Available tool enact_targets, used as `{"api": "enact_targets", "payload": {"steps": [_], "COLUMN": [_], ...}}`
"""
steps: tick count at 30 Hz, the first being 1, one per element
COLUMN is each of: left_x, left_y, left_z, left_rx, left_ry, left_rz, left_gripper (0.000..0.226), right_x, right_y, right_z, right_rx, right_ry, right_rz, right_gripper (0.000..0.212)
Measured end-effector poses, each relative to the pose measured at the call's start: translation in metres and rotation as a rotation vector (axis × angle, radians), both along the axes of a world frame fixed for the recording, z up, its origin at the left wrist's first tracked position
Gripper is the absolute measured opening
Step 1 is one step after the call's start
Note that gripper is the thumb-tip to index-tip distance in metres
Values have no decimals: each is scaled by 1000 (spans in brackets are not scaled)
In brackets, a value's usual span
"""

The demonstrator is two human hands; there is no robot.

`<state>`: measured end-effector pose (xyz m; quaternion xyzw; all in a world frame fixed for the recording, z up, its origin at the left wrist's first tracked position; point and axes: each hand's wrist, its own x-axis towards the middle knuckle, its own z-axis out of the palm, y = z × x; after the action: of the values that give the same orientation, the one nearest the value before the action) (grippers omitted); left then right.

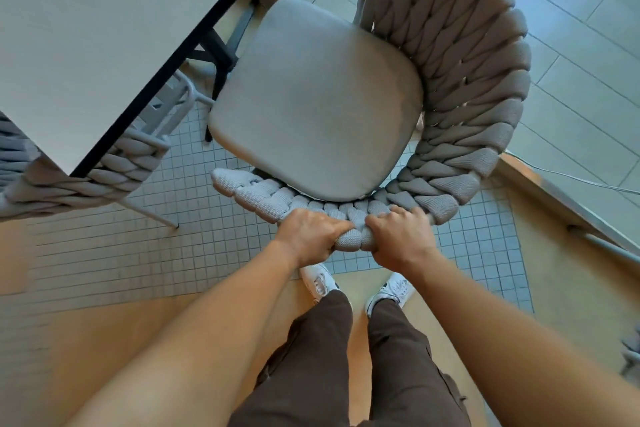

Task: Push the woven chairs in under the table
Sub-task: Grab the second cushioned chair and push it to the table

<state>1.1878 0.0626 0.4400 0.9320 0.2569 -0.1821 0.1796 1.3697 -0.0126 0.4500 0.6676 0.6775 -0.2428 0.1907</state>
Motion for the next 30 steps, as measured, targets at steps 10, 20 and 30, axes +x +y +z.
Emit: {"api": "enact_targets", "payload": {"steps": [10, 20, 30], "left_x": [-27, 37, 122], "left_y": [34, -16, -45], "left_z": [4, 1, -14], "left_rx": [155, 122, 209], "left_ry": [96, -3, -41], "left_rz": [-13, 232, 613], "left_gripper": [45, 55, 69], "right_x": [-27, 52, 180], "right_y": [35, 53, 103], "right_z": [-4, 13, 9], "right_rx": [75, 8, 55], "right_ry": [51, 124, 8], "right_rz": [48, 462, 663], "right_gripper": [26, 43, 39]}}
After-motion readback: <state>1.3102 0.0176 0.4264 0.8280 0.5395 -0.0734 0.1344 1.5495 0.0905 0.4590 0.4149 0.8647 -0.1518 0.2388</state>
